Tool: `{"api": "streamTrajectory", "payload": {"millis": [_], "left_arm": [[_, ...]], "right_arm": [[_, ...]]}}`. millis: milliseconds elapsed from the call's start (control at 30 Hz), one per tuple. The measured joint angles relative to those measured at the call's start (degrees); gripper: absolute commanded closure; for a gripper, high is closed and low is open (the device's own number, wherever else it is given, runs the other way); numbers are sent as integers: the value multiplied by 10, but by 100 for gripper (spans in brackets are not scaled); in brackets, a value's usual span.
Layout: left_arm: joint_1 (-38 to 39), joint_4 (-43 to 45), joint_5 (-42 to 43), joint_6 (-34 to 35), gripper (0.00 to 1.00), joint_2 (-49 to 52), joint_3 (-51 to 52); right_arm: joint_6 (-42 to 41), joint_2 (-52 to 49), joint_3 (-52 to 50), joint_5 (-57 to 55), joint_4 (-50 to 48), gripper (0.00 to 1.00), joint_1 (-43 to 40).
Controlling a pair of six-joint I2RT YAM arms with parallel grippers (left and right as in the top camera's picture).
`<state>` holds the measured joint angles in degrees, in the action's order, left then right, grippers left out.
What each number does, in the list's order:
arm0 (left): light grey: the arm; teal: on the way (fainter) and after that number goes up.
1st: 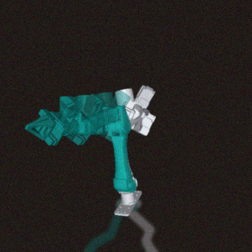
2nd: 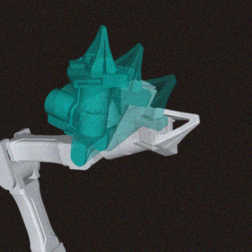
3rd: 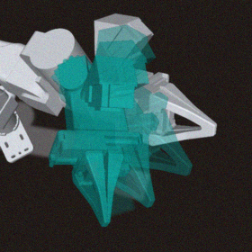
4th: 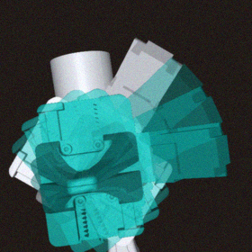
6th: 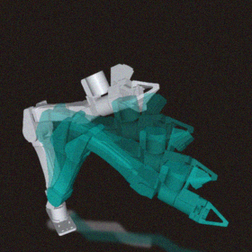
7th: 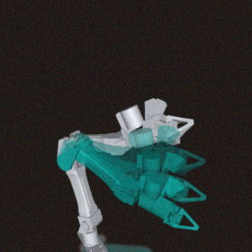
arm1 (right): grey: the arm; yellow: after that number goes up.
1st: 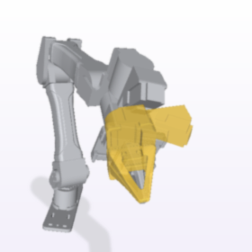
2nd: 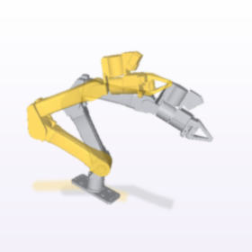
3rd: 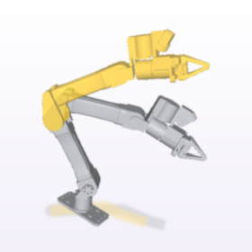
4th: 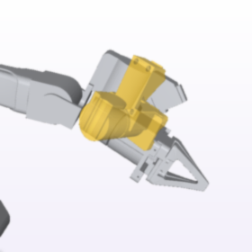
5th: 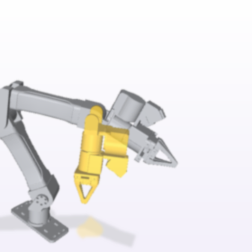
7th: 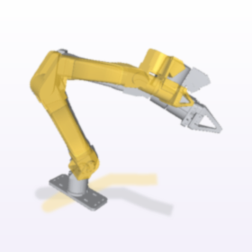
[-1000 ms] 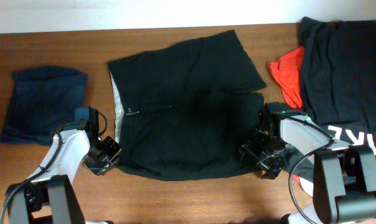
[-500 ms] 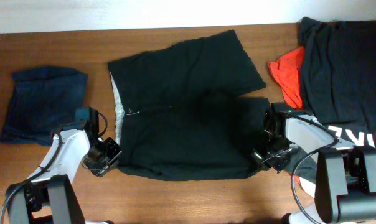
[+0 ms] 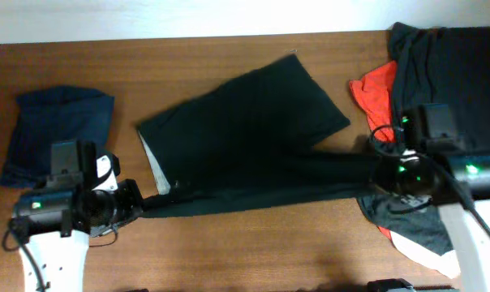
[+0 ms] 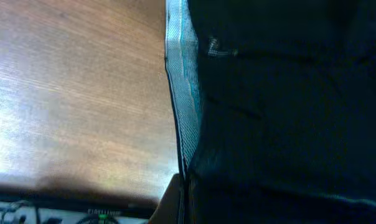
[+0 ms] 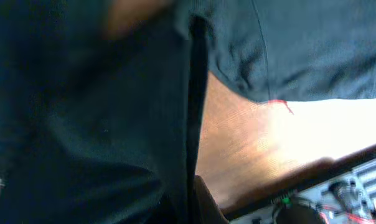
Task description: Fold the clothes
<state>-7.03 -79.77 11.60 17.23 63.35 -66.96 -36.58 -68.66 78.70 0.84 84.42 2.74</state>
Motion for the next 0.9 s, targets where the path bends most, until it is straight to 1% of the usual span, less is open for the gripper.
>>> {"api": "streamTrajectory", "payload": {"millis": [33,133,233,267,333,400,533,733,867,900], "left_arm": [[0,-13,0,-2,99,-1,-15],[0,-22,-1,13,99,-2,-38],[-12,-6,-17,63,99,0,-38],[-22,16,-19,78,99,1,-38],[-35,62,-19,98,99,22,-38],[-37,90,-19,116,99,63,-39],[-37,155,-21,140,99,190,-39],[-37,261,-27,157,99,324,-39],[-37,297,-50,189,99,352,-39],[-37,319,-58,195,99,356,-39]], "right_arm": [[25,14,37,0,4,96,0],[98,13,67,1,-28,96,1],[147,-41,67,13,-83,96,5],[159,-78,67,22,-117,96,7],[172,-151,66,38,-209,96,13],[176,-191,66,47,-276,96,16],[177,-249,66,60,-346,96,17],[178,-329,66,83,-447,96,19],[183,-346,66,82,-525,96,38],[187,-351,66,78,-551,96,45]]}}
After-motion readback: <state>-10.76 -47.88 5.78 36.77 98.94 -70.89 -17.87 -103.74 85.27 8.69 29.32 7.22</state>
